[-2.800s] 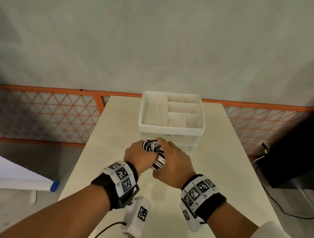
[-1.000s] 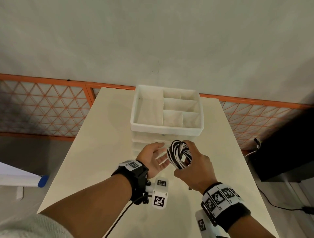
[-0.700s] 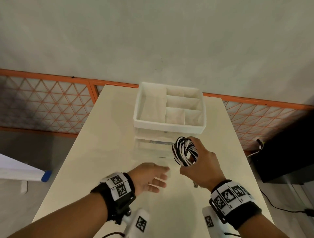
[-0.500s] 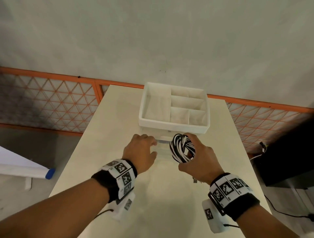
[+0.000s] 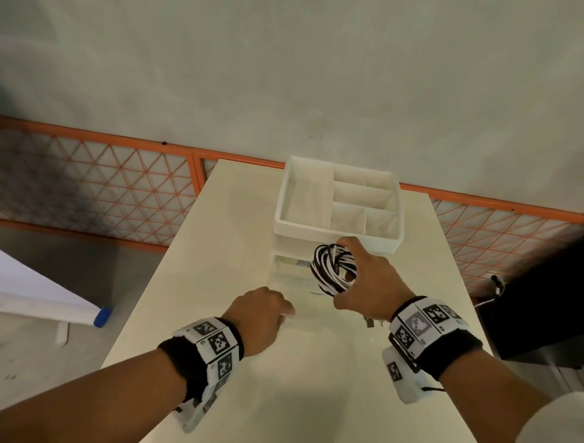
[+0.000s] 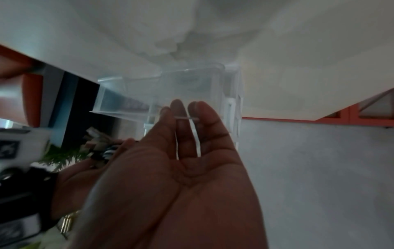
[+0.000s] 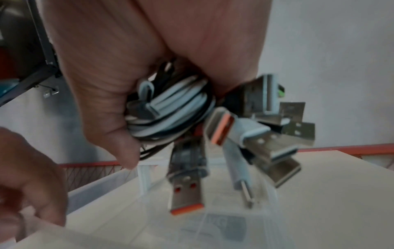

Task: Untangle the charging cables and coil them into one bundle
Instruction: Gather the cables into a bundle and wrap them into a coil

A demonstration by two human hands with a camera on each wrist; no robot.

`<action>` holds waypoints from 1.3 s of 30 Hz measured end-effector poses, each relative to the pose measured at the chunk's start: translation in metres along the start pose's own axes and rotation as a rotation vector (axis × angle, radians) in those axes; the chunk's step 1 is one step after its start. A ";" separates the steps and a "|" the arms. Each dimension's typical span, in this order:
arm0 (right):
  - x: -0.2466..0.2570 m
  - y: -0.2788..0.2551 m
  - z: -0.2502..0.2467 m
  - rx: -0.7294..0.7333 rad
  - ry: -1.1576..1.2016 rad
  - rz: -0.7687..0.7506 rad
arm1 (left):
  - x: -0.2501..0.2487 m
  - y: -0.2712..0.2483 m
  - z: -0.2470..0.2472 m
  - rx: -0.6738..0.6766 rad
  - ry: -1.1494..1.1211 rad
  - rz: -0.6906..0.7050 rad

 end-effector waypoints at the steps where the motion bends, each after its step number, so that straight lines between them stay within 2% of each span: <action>1: 0.001 0.003 0.001 0.010 -0.037 -0.010 | -0.002 -0.003 -0.002 -0.007 -0.014 0.009; 5: 0.009 0.018 0.014 0.108 -0.187 -0.063 | 0.001 -0.004 -0.013 -0.051 -0.065 -0.044; 8: 0.013 0.027 0.029 0.193 -0.356 -0.089 | 0.004 0.001 -0.021 -0.162 -0.147 -0.061; 10: 0.012 0.033 0.040 0.250 -0.426 -0.095 | 0.001 0.004 -0.024 -0.273 -0.206 -0.004; 12: 0.012 0.036 0.048 0.306 -0.452 -0.108 | -0.005 0.008 -0.024 -0.328 -0.200 0.103; 14: 0.011 0.039 0.054 0.335 -0.447 -0.129 | -0.012 0.013 -0.019 -0.310 -0.167 0.204; 16: 0.011 0.039 0.058 0.342 -0.407 -0.152 | -0.018 0.020 -0.010 -0.253 -0.116 0.239; 21: 0.003 0.034 0.061 0.320 -0.123 -0.129 | -0.023 0.038 0.001 -0.102 0.016 0.087; 23: -0.004 0.029 0.057 0.298 -0.069 -0.124 | -0.023 0.043 0.008 -0.061 0.065 0.063; 25: -0.005 0.022 0.044 0.241 -0.112 -0.149 | -0.022 0.048 0.015 -0.052 0.108 0.043; 29: -0.001 -0.009 0.031 0.021 -0.169 -0.273 | -0.021 0.059 0.021 -0.066 0.136 -0.068; 31: -0.005 -0.029 0.054 0.014 -0.233 -0.317 | -0.024 0.061 0.019 -0.073 0.136 -0.103; 33: -0.019 -0.045 0.085 0.012 -0.385 -0.280 | -0.027 0.061 0.019 -0.074 0.141 -0.096; 35: -0.032 -0.052 0.103 -0.113 -0.453 -0.281 | -0.030 0.058 0.018 -0.055 0.124 -0.078; 37: -0.036 -0.051 0.106 -0.248 -0.424 -0.277 | -0.033 0.052 0.014 -0.022 0.109 -0.036; 39: -0.035 -0.048 0.107 -0.308 -0.394 -0.279 | -0.035 0.044 0.010 0.015 0.077 -0.006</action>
Point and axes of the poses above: each hand's wrist, its own y-axis towards the middle knuckle, its own z-axis out of the palm, x = y × z, the point moved 6 cm from there along y, towards the middle knuckle, and after that the axes turned 5 degrees about -z, right-handed, at the moved point
